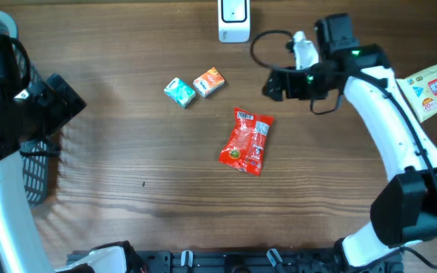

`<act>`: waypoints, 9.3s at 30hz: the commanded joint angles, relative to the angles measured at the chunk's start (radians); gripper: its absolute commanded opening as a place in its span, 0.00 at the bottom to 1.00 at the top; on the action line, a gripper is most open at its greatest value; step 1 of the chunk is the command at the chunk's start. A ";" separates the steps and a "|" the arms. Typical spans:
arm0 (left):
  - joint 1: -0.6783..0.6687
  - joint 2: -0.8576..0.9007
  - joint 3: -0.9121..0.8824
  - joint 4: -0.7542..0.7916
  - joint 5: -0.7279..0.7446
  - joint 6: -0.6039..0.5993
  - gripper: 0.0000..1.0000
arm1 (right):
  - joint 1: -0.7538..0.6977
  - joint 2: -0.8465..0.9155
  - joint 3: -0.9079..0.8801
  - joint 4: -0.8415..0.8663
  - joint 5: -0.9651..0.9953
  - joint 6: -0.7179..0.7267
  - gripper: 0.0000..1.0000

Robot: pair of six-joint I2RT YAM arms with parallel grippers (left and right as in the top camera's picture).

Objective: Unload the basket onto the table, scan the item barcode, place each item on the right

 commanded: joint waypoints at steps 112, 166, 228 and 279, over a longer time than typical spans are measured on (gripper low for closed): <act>0.008 -0.001 0.005 0.000 0.002 -0.003 1.00 | 0.137 0.037 -0.448 0.339 0.185 0.280 1.00; 0.008 -0.001 0.005 0.000 0.002 -0.003 1.00 | 0.435 0.258 0.106 -0.580 0.904 0.489 1.00; 0.008 -0.001 0.005 0.000 0.002 -0.003 1.00 | 0.538 0.401 -0.104 -0.487 0.907 0.317 0.52; 0.008 -0.001 0.005 0.000 0.002 -0.003 1.00 | 0.284 0.401 -0.106 -0.457 0.899 0.431 0.38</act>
